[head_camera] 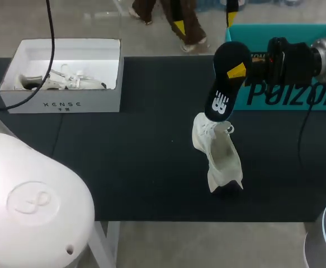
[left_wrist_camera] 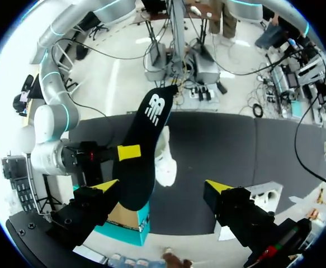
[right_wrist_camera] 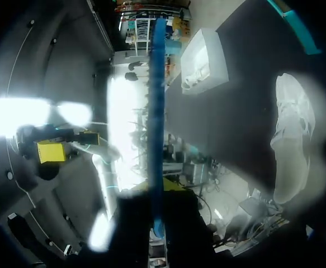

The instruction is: Take the shoe out of the shoebox, open the shoe tongue, remove and reinsert the insole, then place the shoe into the shoebox

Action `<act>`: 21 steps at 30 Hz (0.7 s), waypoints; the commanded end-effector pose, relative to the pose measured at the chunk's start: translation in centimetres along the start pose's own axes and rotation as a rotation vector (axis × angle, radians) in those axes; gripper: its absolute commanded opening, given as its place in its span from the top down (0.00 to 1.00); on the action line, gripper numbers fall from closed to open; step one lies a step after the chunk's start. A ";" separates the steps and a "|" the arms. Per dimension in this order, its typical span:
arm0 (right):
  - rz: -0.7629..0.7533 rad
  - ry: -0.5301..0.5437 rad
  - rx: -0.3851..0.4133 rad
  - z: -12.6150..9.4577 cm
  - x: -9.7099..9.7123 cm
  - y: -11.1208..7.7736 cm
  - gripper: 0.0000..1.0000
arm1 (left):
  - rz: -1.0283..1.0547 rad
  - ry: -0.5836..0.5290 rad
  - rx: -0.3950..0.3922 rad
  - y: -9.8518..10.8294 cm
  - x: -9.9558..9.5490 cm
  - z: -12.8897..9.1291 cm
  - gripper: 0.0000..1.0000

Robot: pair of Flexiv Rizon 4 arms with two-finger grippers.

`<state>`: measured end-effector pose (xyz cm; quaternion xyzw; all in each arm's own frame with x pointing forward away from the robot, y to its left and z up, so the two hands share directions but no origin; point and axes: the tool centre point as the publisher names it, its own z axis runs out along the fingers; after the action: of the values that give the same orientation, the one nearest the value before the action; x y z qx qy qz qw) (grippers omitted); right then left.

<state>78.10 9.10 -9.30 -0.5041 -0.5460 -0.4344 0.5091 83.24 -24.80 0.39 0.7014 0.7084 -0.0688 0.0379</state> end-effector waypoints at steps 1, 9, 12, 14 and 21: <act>0.000 0.000 0.000 0.1 0.0 0.1 1.00 | -0.002 0.030 -0.008 -0.4 -0.7 -0.4 0.00; -0.016 -0.001 0.015 -0.2 0.4 0.4 1.00 | -0.002 0.030 -0.008 -0.4 -0.7 -0.4 0.00; -0.023 -0.007 0.037 -0.4 0.4 0.6 1.00 | -0.002 0.030 -0.008 -0.4 -0.7 -0.4 0.00; -0.024 -0.018 0.058 -0.4 0.3 0.5 1.00 | -0.002 0.030 -0.008 -0.4 -0.7 -0.4 0.00; -0.018 -0.045 0.087 -0.9 0.2 -0.3 1.00 | -0.002 0.030 -0.008 -0.4 -0.7 -0.4 0.00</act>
<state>77.76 8.57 -9.10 -0.4865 -0.5774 -0.4082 0.5131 82.92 -25.61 0.87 0.7015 0.7099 -0.0564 0.0285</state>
